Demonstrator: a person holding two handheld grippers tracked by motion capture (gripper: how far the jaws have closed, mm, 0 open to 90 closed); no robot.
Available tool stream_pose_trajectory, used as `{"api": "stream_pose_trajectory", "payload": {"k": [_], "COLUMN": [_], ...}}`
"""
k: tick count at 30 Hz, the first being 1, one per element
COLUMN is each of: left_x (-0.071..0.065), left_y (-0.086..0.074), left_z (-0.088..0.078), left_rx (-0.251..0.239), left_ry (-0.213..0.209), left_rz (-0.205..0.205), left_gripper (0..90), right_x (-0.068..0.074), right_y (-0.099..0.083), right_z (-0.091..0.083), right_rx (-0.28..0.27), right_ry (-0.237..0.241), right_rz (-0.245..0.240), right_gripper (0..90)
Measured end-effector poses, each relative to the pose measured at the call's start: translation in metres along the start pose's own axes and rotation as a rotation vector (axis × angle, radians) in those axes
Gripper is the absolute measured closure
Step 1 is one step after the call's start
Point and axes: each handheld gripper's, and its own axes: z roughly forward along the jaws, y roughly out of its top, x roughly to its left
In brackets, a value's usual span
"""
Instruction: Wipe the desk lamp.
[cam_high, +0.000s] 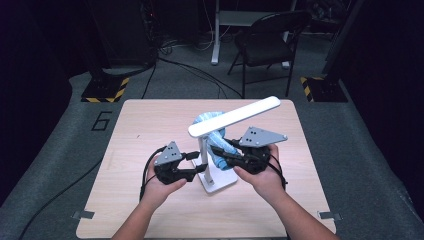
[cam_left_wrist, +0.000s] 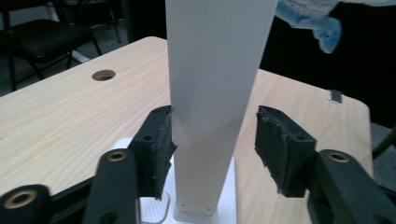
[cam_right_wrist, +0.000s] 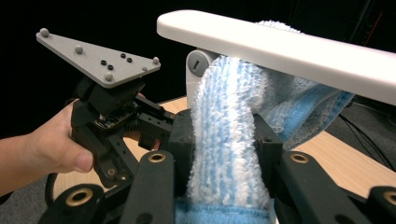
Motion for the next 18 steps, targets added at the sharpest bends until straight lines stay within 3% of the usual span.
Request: {"api": "stream_pose_trajectory", "payload": {"k": [2,5,9,13,18], "left_x": [-0.002,-0.006,-0.007,-0.003,-0.001], "left_y": [-0.002,-0.004,-0.006,-0.008,-0.009], "left_z": [0.006,0.014,0.021,0.019,0.015], "left_rx": [0.010,0.024,0.038,0.027,0.029], "left_ry": [0.046,0.064,0.104,0.121,0.101], "left_rz": [0.000,-0.014,0.008,-0.004,-0.020], "left_gripper": [41.1,40.4,40.8,43.5,44.2], "right_x": [0.001,0.002,0.003,0.001,0.000], "right_y": [0.000,0.000,-0.001,-0.003,-0.003], "right_z": [0.000,0.001,0.002,0.001,0.000], "right_rx": [-0.003,-0.007,-0.016,-0.030,-0.032], "right_ry": [0.003,0.006,0.010,0.014,0.006], "right_rz": [-0.001,0.002,0.004,0.015,0.004], "right_gripper": [67.5,67.5,67.6,67.6,67.8]}}
